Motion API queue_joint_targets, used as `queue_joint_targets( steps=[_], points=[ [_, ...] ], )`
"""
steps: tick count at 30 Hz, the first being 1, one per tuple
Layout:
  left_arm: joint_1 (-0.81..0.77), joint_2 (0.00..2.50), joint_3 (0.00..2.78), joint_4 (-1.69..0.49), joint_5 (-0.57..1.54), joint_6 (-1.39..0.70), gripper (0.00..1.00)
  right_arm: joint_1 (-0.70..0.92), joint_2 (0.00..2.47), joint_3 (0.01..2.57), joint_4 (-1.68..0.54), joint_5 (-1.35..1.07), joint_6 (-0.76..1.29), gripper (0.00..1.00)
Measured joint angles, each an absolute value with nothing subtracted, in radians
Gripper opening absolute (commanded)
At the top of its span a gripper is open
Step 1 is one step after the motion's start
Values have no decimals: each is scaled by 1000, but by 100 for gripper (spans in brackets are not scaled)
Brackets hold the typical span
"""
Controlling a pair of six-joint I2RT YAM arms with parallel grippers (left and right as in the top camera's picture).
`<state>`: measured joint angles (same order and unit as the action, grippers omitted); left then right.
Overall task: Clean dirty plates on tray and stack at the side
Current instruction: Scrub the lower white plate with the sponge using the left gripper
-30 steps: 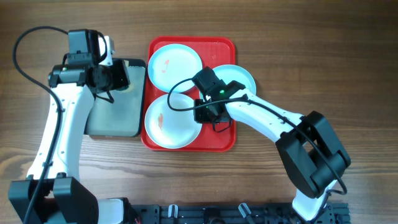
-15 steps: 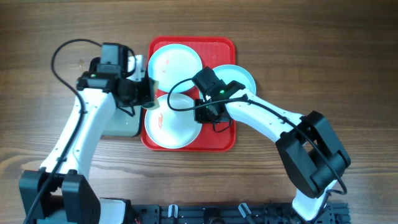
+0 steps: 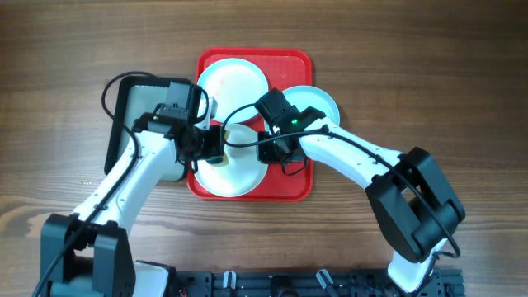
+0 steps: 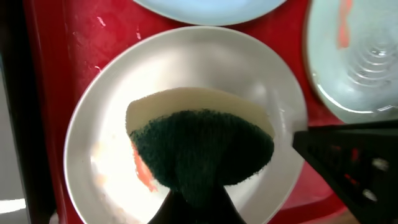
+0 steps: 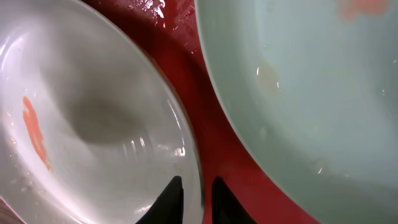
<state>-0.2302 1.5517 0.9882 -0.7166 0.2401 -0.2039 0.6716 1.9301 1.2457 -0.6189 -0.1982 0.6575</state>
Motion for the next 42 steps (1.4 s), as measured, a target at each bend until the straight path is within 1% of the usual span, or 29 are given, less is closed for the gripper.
queue_joint_targets(
  steps=[3,11,12,14,21,23,24,42],
  points=[
    [-230,1552,968,-686,226,-206,4,672,1930,1246,-619,-202,658,20],
    [-230,1552,948,-659,213,-216,4,672,1932,1246,-619,-202,657,20],
    [-230,1552,946,-655,210,-216,4,672,1932,1246,-619,-202,658,18],
    [-230,1552,940,-642,209,-216,4,672,1932,1246,-619,-202,660,13],
    [-230,1552,911,-620,207,-216,4,672,1933,1246,-619,-202,670,12],
    [-230,1552,909,-620,207,-216,4,672,1937,1246,-619,-202,670,8],
    [-230,1552,908,-620,207,-216,4,672,1941,1246,-619,-202,670,4],
    [-230,1552,908,-617,176,-216,4,672,1958,1246,-615,-210,688,4]
  ],
)
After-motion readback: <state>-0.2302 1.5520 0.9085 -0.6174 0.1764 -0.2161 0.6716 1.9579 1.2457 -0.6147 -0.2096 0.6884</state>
